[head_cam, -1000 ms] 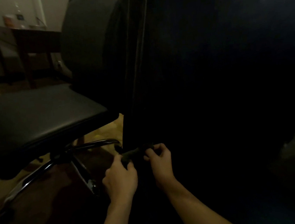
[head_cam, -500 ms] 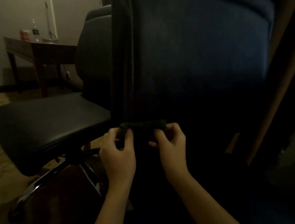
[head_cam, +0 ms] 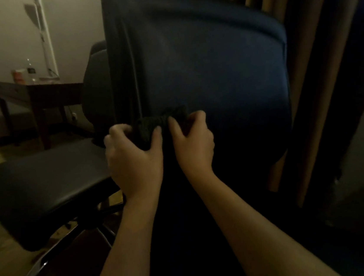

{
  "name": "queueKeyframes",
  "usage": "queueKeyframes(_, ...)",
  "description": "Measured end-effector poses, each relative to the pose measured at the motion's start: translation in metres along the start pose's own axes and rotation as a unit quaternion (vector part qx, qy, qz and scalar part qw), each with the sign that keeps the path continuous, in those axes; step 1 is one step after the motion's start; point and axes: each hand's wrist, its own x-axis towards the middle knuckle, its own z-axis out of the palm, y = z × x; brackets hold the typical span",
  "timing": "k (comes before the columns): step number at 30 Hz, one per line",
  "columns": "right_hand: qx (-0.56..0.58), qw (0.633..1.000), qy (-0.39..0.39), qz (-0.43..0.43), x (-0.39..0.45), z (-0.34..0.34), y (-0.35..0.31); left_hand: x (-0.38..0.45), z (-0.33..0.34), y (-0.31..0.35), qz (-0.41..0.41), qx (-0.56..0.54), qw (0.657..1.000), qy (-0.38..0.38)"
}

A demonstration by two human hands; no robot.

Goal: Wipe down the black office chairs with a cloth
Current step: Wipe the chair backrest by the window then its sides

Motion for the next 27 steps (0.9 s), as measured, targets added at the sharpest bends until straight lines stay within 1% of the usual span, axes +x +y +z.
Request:
queueKeyframes(3,0.008,1.0,-0.006,0.003,-0.004,0.003,0.006,-0.003,0.005,0.001,-0.04,-0.018,0.999,0.0)
queueKeyframes(6,0.019,1.0,-0.015,0.003,-0.007,0.003,0.012,-0.011,0.011,0.003,-0.05,-0.018,0.998,0.016)
queueKeyframes(9,0.008,0.999,-0.035,0.01,-0.007,0.0,0.018,-0.019,0.016,0.0,-0.059,-0.034,0.997,0.026)
queueKeyframes(17,-0.002,0.996,-0.072,0.055,-0.023,-0.002,0.043,-0.029,0.015,-0.019,-0.071,-0.038,0.996,-0.029)
queueKeyframes(24,-0.001,0.996,-0.084,0.043,-0.028,0.006,0.072,-0.028,0.022,-0.045,-0.049,-0.034,0.995,-0.079)
queueKeyframes(27,0.009,0.998,-0.062,0.013,-0.02,0.004,0.069,-0.021,0.024,-0.045,-0.03,-0.057,0.993,-0.098)
